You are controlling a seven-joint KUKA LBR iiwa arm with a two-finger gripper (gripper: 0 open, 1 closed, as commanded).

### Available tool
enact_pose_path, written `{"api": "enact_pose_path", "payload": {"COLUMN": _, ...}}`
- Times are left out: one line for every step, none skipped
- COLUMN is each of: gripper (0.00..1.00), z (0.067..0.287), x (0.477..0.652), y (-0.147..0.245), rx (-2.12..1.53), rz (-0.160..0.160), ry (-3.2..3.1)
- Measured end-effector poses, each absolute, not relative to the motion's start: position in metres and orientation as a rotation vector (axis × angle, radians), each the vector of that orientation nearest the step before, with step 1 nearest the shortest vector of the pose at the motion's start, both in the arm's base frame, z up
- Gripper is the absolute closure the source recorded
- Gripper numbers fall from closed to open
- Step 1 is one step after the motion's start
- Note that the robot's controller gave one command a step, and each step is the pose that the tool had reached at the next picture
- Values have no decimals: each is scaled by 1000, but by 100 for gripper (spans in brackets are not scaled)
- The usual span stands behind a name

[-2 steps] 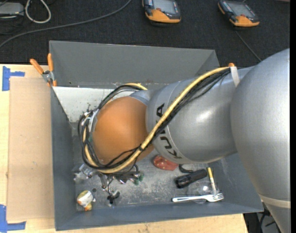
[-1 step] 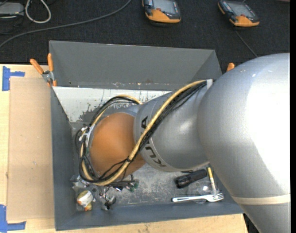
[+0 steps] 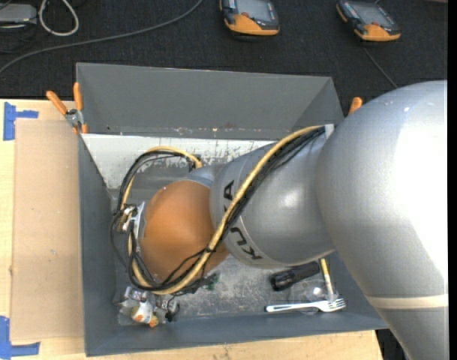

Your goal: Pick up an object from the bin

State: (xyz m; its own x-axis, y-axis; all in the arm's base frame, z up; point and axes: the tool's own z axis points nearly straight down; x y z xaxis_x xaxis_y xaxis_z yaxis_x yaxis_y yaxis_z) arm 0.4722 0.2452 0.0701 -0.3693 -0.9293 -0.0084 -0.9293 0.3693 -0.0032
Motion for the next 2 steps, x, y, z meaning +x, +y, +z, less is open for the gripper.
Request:
{"api": "enact_pose_path", "payload": {"gripper": 100, "z": 70, "x": 472, "y": 245, "rx": -1757, "rz": 4, "ry": 2594}}
{"api": "enact_pose_path", "payload": {"gripper": 100, "z": 85, "x": 471, "y": 245, "rx": -1757, "rz": 5, "ry": 2599}}
